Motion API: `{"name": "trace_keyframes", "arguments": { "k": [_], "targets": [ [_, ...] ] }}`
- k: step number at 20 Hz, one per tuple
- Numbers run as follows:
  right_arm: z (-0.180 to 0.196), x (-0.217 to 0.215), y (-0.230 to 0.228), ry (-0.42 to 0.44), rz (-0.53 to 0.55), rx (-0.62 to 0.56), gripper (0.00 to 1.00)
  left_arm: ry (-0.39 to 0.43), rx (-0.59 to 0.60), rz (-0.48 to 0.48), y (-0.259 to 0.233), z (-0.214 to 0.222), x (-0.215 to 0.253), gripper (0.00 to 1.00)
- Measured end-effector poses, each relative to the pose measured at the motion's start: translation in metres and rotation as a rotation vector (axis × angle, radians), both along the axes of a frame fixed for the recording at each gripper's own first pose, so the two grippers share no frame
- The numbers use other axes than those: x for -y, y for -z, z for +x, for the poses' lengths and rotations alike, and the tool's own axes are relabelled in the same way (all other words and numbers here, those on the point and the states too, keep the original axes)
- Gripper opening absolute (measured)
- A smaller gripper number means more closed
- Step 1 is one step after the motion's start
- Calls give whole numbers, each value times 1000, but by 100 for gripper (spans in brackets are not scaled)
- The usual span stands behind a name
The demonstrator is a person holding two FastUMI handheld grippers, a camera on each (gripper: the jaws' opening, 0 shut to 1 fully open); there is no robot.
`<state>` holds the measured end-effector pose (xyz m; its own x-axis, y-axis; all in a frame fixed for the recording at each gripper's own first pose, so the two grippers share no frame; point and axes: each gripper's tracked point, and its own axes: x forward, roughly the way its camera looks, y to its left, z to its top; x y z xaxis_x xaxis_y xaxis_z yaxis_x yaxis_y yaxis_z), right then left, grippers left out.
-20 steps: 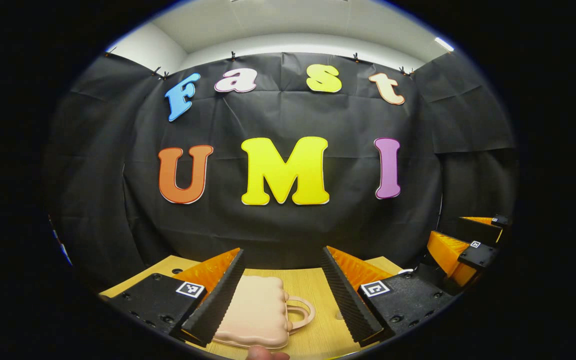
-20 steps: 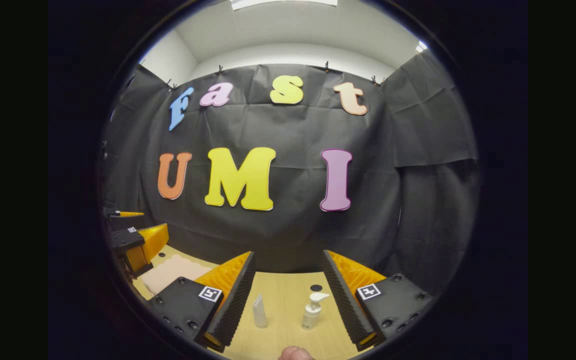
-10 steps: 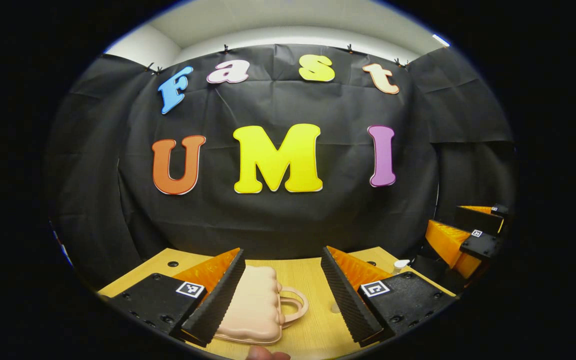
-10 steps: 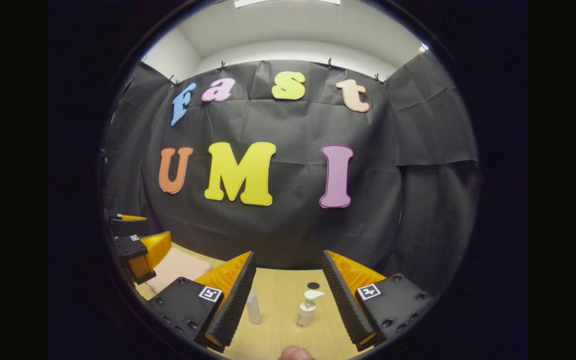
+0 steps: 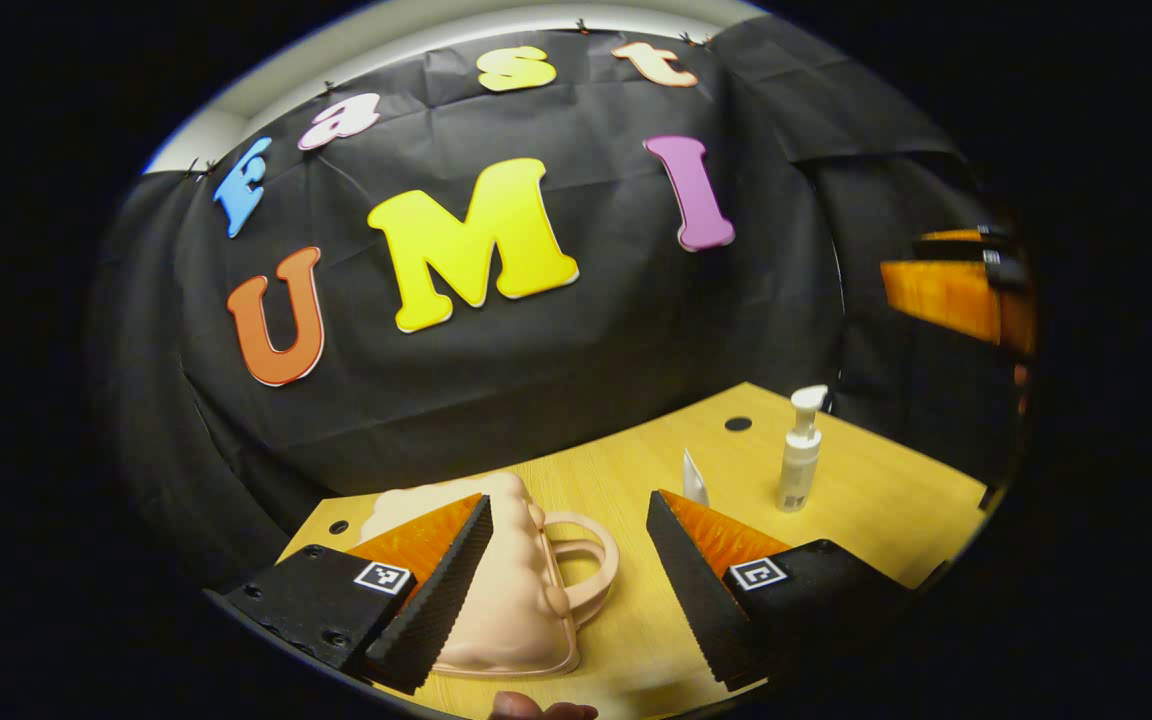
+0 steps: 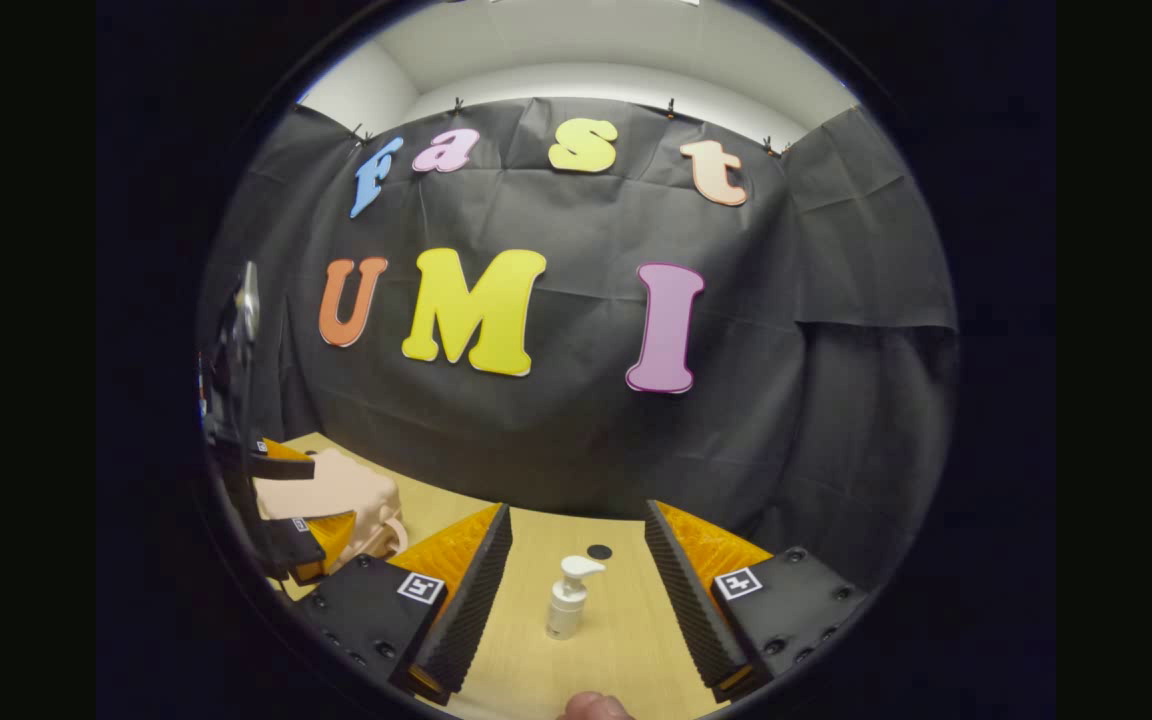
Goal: First open the suitcase, pack the skin care products into it, and then close the suitcase.
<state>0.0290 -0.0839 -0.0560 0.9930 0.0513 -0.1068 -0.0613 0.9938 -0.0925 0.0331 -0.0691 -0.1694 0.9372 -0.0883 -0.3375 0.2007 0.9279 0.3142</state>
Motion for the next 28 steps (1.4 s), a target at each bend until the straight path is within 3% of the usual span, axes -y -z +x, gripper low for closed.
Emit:
{"name": "trace_keyframes", "arguments": {
  "k": [3,7,11,14,20,23,28],
  "targets": [
    [2,17,16,0,7,-23,80,-5,-89,175,45,5,-7,99],
    [7,39,33,11,22,-49,79,83,-147,413,85,21,1,99],
    [11,58,42,30,30,-57,80,110,-219,525,120,36,-6,97],
    [11,72,53,40,19,-70,77,83,-220,546,122,49,-12,93],
    [17,81,72,17,28,-96,79,25,-298,522,140,55,-21,65],
    [19,86,71,3,27,-84,79,11,-322,514,146,58,-20,45],
    [11,91,79,3,32,-105,79,29,-297,520,141,63,-16,32]
  ]
}}
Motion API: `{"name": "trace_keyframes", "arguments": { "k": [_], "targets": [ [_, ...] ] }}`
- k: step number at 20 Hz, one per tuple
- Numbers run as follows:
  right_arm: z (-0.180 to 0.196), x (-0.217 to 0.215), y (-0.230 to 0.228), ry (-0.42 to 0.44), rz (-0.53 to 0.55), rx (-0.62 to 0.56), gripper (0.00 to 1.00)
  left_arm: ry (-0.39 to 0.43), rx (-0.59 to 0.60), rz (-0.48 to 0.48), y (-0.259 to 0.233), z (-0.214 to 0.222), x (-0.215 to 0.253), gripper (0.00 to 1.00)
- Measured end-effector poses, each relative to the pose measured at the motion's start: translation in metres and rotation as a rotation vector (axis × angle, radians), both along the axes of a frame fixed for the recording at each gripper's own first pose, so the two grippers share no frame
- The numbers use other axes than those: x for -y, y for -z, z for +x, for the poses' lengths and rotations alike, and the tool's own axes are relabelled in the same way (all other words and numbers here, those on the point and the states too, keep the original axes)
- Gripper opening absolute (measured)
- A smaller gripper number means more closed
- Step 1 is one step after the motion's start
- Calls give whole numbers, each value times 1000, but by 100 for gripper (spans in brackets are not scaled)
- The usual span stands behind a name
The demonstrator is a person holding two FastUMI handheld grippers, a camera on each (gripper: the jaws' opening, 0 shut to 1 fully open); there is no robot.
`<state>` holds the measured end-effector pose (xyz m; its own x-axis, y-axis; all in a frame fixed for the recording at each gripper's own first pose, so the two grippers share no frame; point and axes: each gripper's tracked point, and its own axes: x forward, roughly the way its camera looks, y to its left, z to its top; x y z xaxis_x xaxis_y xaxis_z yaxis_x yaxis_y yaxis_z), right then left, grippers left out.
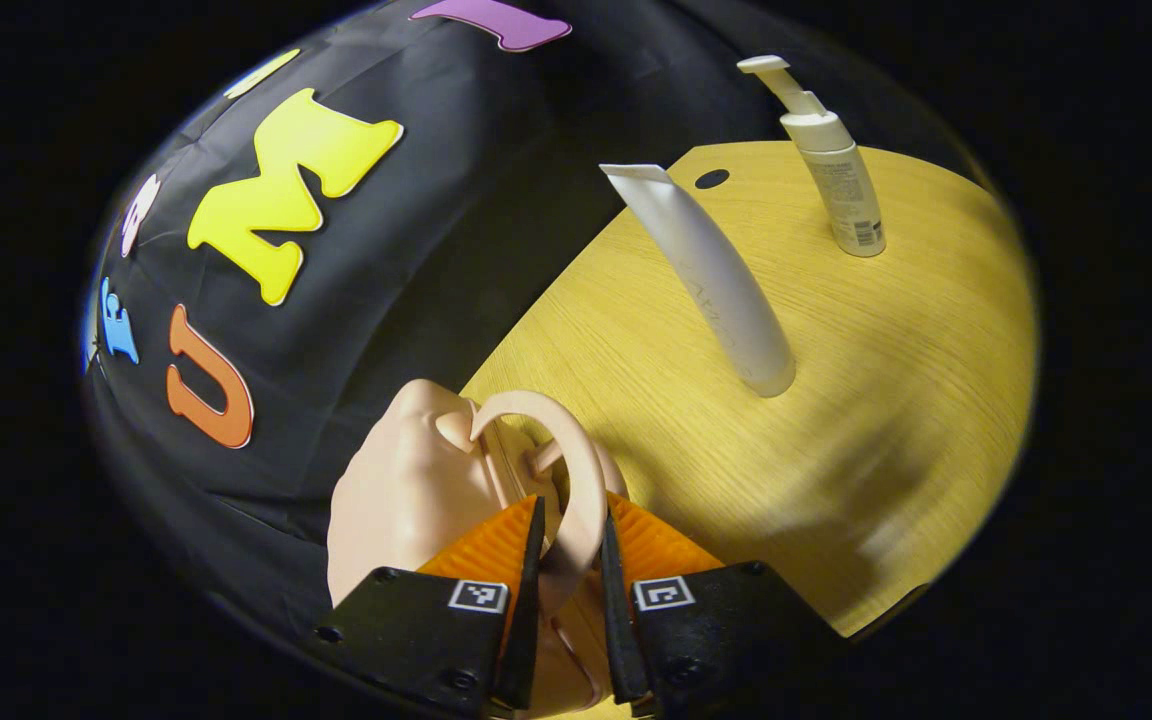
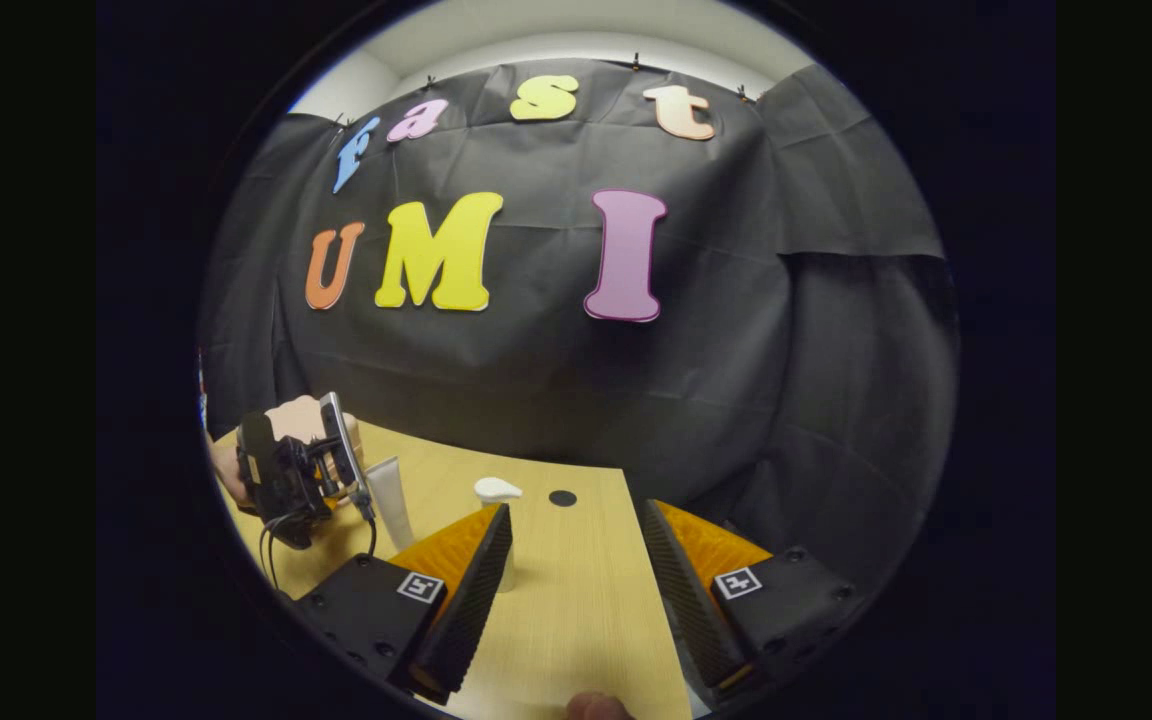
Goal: First open the suitcase, pack the skin care products into it, and then close the suitcase.
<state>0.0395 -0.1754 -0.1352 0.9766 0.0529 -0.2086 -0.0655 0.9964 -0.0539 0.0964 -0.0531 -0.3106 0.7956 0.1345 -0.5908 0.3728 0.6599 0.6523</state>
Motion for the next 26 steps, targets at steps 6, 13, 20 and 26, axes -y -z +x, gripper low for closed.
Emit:
{"name": "trace_keyframes", "arguments": {
  "k": [6,13,20,26],
  "targets": [
    [-5,-7,-14,45,-1,25,77,-80,99,-134,-45,3,-12,8],
    [-7,-54,-52,31,-15,89,77,-149,231,-348,-126,-15,-39,3],
    [-7,-116,-94,-9,-21,147,79,-319,454,-572,-241,-29,-170,3],
    [-8,-150,-119,34,-4,163,80,-449,578,-590,-257,-32,-322,3]
  ]
}}
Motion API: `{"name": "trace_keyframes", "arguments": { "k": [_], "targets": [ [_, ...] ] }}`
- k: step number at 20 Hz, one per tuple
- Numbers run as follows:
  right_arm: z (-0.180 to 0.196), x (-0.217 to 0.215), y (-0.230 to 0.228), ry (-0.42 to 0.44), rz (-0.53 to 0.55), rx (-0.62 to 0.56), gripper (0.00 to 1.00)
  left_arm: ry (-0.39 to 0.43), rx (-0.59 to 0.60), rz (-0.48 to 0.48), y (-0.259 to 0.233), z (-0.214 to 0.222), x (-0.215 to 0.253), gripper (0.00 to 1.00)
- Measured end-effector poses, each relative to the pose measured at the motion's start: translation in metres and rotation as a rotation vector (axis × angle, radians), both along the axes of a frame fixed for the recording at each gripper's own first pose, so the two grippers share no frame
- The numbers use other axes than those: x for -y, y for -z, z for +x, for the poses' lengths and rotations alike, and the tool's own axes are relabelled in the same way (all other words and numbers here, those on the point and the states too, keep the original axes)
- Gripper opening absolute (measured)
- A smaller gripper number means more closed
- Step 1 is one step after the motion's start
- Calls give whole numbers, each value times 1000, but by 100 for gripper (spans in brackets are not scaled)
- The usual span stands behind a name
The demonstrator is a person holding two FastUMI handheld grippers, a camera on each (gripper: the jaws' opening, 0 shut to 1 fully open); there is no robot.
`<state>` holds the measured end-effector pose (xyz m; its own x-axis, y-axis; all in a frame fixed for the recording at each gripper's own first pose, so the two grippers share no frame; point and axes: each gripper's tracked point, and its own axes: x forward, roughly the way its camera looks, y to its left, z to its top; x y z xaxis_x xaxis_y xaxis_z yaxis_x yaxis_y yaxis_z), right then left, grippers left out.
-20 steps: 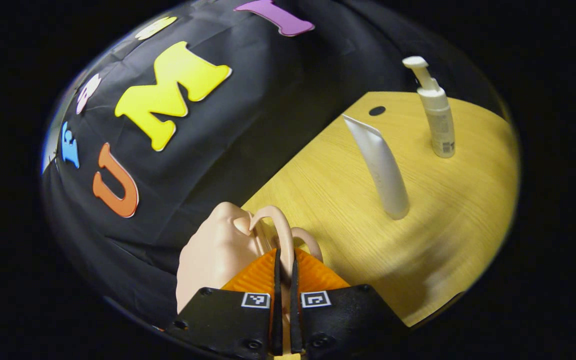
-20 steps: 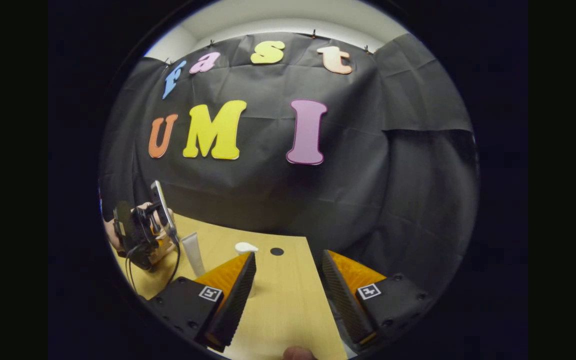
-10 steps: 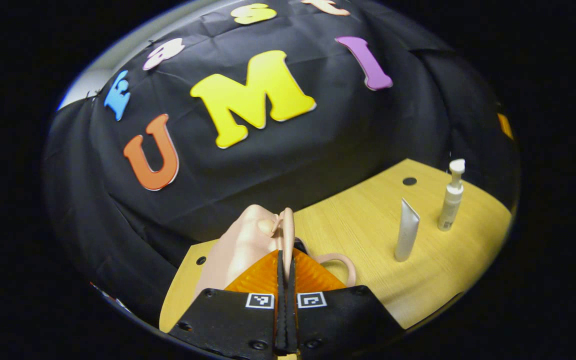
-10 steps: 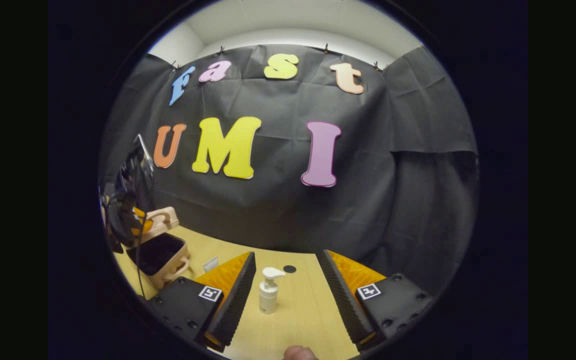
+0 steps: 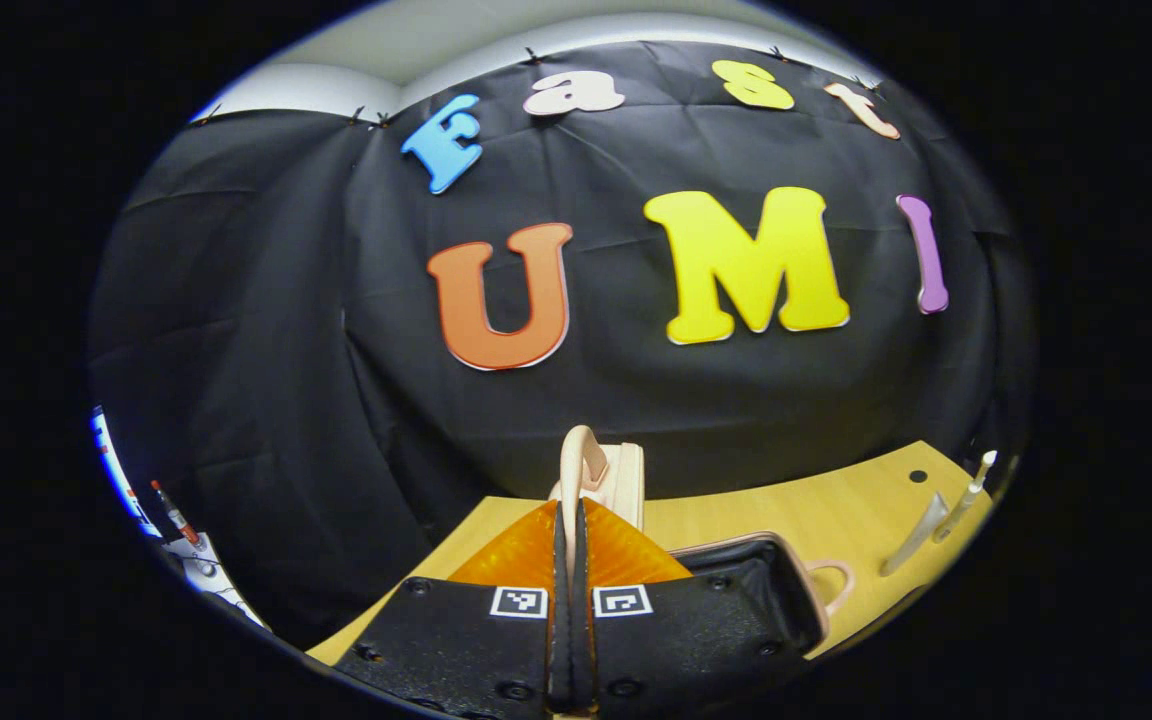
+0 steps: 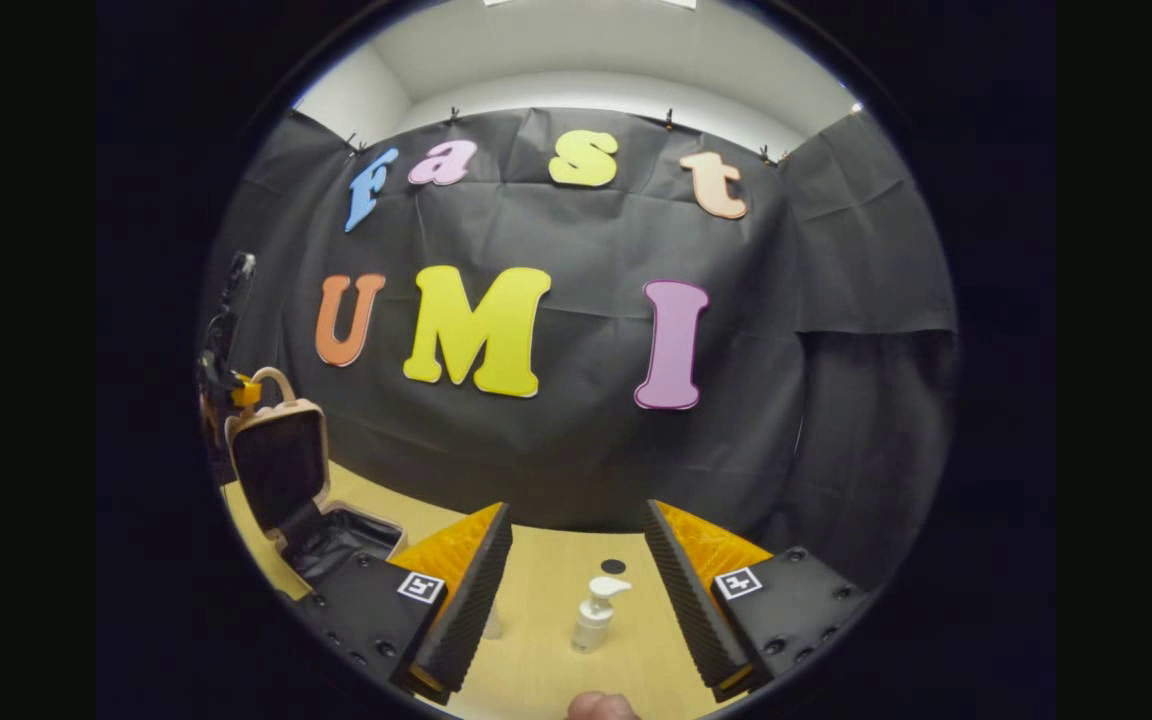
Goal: First open the suitcase, pack the skin care products into it, and then close the suitcase.
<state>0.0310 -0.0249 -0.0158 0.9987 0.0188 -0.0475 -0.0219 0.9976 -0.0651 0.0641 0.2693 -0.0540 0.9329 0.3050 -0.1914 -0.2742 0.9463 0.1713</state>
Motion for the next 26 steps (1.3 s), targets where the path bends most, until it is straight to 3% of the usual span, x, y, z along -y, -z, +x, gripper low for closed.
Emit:
{"name": "trace_keyframes", "arguments": {
  "k": [4,10,14,19,24,26],
  "targets": [
    [-4,-26,-5,3,-43,-2,80,-83,-17,-19,33,1,-90,2],
    [-11,-59,-8,5,-76,-24,77,-194,-149,-132,141,-1,-196,3],
    [-13,-72,-6,27,-103,-46,79,-193,-266,-268,222,6,-213,3],
    [-13,-84,-6,23,-153,-59,80,-166,-336,-360,268,11,-210,3],
    [-12,-88,-2,18,-144,-71,77,-215,-366,-291,273,6,-220,17],
    [-9,-88,0,13,-134,-73,77,-250,-391,-229,264,-1,-225,30]
  ]
}}
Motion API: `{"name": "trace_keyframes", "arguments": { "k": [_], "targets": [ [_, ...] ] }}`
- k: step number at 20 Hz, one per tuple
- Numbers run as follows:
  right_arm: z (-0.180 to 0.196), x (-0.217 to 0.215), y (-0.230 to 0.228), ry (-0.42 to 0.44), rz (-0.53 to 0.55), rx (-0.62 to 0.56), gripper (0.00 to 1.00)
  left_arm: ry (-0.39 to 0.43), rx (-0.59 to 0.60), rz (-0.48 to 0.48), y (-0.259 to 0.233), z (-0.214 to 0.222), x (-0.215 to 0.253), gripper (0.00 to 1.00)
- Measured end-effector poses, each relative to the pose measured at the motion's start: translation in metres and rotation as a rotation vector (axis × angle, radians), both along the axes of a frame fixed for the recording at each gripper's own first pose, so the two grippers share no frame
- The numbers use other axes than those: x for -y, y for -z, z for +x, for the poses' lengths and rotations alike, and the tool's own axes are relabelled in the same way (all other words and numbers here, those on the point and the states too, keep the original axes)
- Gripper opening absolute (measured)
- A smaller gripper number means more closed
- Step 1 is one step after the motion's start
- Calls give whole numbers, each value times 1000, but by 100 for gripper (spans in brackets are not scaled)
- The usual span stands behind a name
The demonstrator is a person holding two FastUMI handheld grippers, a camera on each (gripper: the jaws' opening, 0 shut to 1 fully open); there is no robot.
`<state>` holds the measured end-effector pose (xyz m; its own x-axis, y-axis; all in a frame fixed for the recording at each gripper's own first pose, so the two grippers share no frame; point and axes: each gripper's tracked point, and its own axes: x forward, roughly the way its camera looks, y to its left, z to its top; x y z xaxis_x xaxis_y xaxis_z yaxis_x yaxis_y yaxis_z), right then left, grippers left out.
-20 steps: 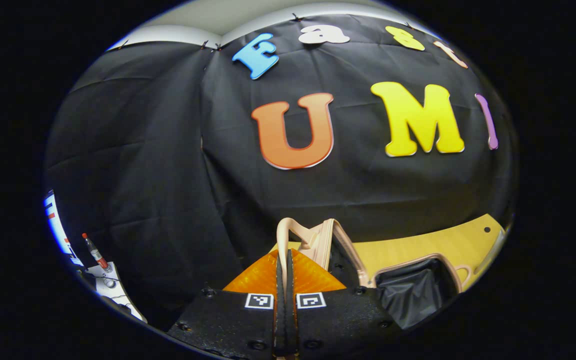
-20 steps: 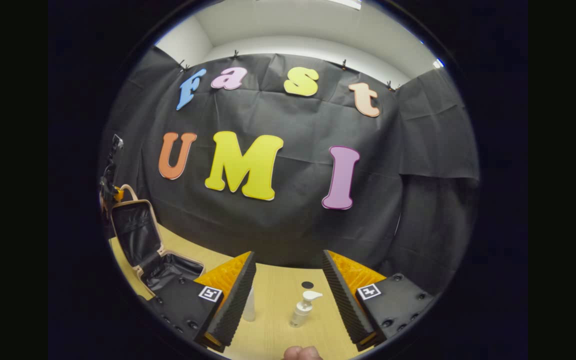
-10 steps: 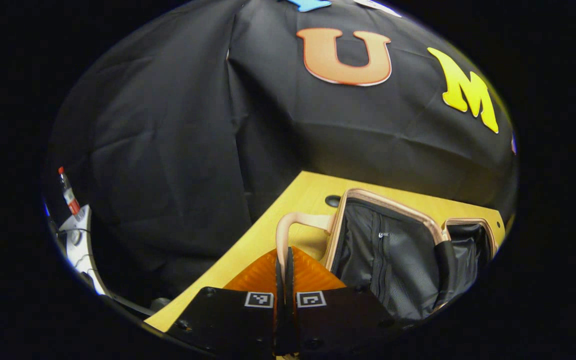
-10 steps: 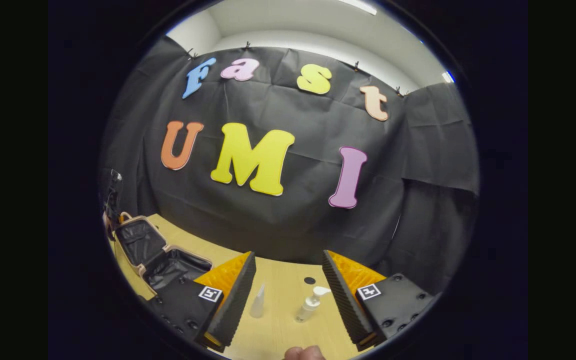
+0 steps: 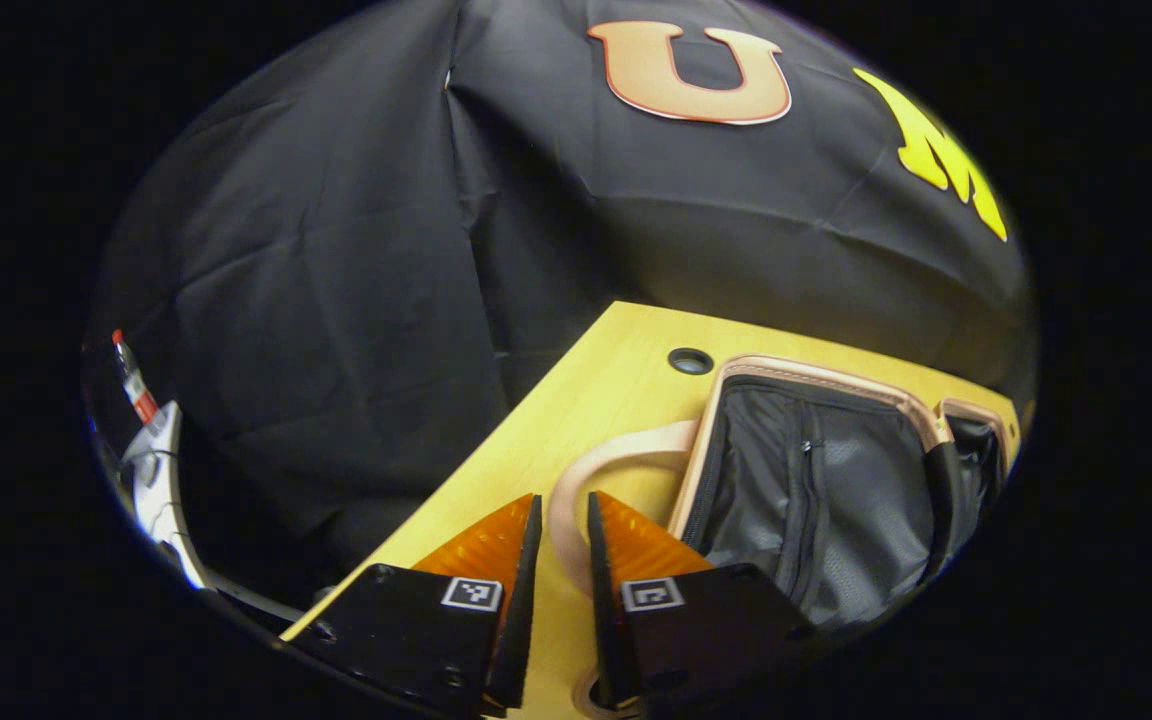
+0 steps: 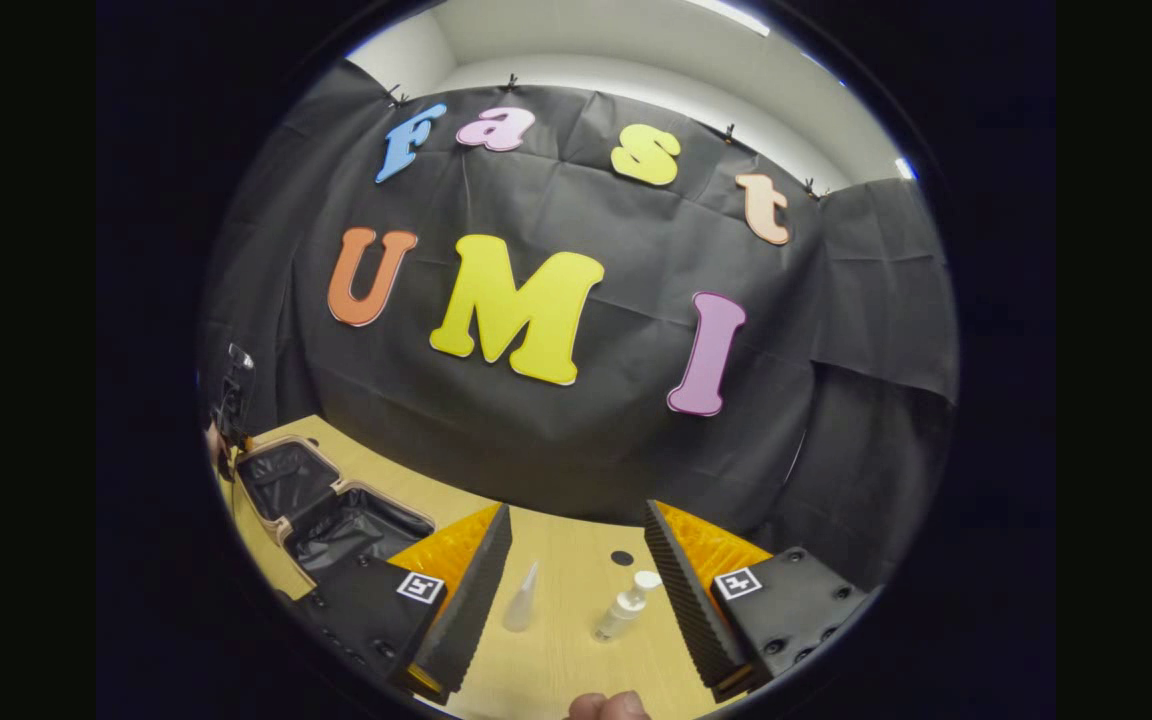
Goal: First open the suitcase, pack the skin care products into it, and then close the suitcase.
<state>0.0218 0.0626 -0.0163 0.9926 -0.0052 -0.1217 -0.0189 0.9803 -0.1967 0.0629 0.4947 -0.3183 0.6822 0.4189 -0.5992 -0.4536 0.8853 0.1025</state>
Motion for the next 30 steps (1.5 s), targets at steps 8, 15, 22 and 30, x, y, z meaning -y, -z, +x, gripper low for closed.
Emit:
{"name": "trace_keyframes", "arguments": {
  "k": [8,15,22,30],
  "targets": [
    [4,31,-4,-12,77,36,77,160,235,16,-135,3,116,100],
    [-2,93,18,-21,124,11,77,347,348,-30,-196,-21,334,100],
    [-6,166,36,-7,91,-21,80,610,325,-108,-157,-35,554,99],
    [-3,230,59,14,54,-80,80,691,232,-203,-63,11,664,100]
  ]
}}
